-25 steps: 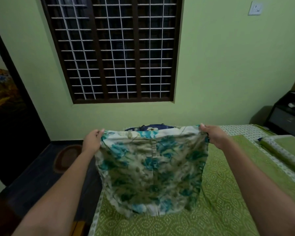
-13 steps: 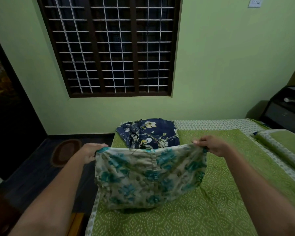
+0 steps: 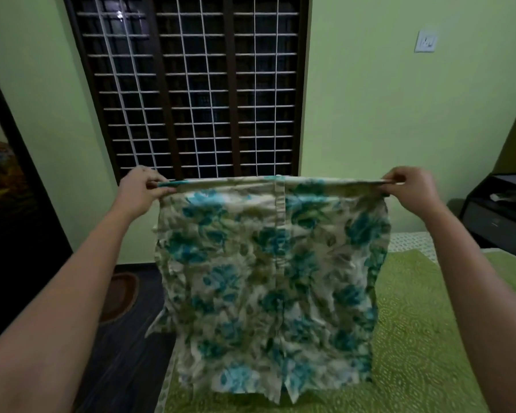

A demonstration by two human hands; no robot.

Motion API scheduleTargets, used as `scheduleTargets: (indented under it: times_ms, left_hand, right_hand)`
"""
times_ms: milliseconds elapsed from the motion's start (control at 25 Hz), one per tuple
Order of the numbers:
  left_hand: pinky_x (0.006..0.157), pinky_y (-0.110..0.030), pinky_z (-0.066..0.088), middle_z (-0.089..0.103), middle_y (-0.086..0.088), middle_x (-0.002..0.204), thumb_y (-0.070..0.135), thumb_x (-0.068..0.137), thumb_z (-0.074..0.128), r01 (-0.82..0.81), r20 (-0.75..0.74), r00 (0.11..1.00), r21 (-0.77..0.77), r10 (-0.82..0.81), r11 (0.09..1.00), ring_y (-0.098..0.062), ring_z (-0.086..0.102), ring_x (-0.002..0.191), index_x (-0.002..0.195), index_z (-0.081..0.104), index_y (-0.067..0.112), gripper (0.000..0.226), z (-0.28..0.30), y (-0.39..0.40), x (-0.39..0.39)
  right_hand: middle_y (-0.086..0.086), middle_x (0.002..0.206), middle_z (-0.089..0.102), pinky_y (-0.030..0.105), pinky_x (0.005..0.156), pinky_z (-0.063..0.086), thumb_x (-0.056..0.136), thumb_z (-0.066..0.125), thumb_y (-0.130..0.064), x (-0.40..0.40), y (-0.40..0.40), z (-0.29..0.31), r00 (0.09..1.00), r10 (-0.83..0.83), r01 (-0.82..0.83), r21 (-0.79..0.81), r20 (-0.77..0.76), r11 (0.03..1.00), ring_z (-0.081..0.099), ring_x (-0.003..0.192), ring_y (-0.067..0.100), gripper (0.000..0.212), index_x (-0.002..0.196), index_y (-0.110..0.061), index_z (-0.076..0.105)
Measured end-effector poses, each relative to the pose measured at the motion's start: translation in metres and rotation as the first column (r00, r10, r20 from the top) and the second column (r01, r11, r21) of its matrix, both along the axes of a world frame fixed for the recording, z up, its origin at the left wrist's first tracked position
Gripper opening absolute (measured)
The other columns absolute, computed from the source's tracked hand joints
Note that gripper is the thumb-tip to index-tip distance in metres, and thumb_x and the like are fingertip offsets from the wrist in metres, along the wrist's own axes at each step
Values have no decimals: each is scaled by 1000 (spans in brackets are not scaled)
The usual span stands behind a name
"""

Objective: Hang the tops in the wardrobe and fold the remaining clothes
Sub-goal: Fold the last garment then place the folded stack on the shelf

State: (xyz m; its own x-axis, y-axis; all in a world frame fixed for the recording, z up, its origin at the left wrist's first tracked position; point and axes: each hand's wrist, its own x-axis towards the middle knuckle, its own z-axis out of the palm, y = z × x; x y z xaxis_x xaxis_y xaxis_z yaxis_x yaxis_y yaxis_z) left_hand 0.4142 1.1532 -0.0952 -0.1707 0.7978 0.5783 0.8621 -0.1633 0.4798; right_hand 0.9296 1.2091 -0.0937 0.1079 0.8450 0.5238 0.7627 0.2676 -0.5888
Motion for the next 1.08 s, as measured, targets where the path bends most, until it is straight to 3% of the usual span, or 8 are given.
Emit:
scheduleTargets:
  times_ms: [120, 240, 320, 440, 560, 680, 880, 1080]
  left_hand:
    - [67, -25, 47, 65, -6, 83, 17, 87, 67, 207, 622, 781, -161, -64, 965, -23, 59, 86, 84, 66, 10, 8, -26, 7, 5]
    - [67, -29, 50, 70, 3, 70, 19, 90, 64, 243, 858, 508, -55, -79, 968, -23, 61, 86, 84, 63, 14, 8, -46, 2, 15]
    - [64, -29, 54, 71, 6, 66, 20, 89, 62, 223, 905, 385, 101, -182, 970, -20, 63, 80, 85, 66, 13, 9, -24, -17, 19]
    - [62, -24, 57, 71, 6, 69, 25, 81, 60, 196, 807, 164, 537, -568, 820, -10, 67, 67, 72, 73, 21, 16, 27, -63, 26]
    - [63, -23, 54, 66, 12, 64, 26, 84, 55, 322, 622, 245, 672, -744, 667, -3, 62, 60, 69, 71, 27, 22, 72, -96, 84]
    - [66, -19, 44, 59, 16, 45, 5, 95, 46, 446, 651, 414, 463, -636, 766, 6, 54, 45, 66, 58, 20, 35, 89, -85, 174]
    - [68, -23, 55, 69, 1, 78, 34, 58, 86, 698, 701, 45, 488, -712, 525, -11, 63, 71, 76, 74, 19, 26, 64, -45, 215]
    - [79, -27, 57, 70, -4, 91, 12, 76, 69, 752, 709, 12, 458, -705, 474, -17, 65, 87, 100, 68, 8, 25, 56, -48, 219]
  right_hand:
    - [9, 77, 63, 29, 61, 38, 78, 77, -22, -4, 7, -19, 999, -10, 1, -190, -48, 982, 57, 75, 27, 20, 84, -6, 67]
    - [8, 76, 59, 31, 61, 45, 74, 79, -26, -11, -9, -31, 910, 34, -130, -206, -414, 970, 54, 75, 22, 25, 77, -5, 65]
    - [6, 77, 61, 24, 63, 55, 67, 79, -26, -5, -30, -16, 634, 229, -365, -25, -739, 931, 59, 75, 18, 26, 77, -7, 65]
    - [-2, 75, 67, 22, 66, 55, 61, 78, -34, 21, -46, 11, 327, 560, -493, 368, -761, 789, 63, 68, 10, 22, 77, -21, 72]
    - [18, 93, 61, 50, 87, 50, 71, 81, -40, -5, -36, 39, 252, 633, -495, 464, -732, 735, 60, 82, 30, 41, 96, -11, 64]
    - [1, 71, 67, 28, 66, 55, 54, 86, -34, -96, -54, 62, 212, 696, -633, 445, -687, 633, 62, 63, 13, 26, 73, -21, 73]
    - [-3, 72, 71, 19, 60, 54, 52, 83, -27, -160, -82, 73, 104, 781, -775, 442, -616, 451, 67, 64, 8, 16, 63, -20, 74]
    - [3, 71, 67, 23, 56, 54, 66, 76, -23, -152, -78, 60, 173, 695, -812, 298, -698, 502, 65, 59, 15, 15, 70, -15, 63]
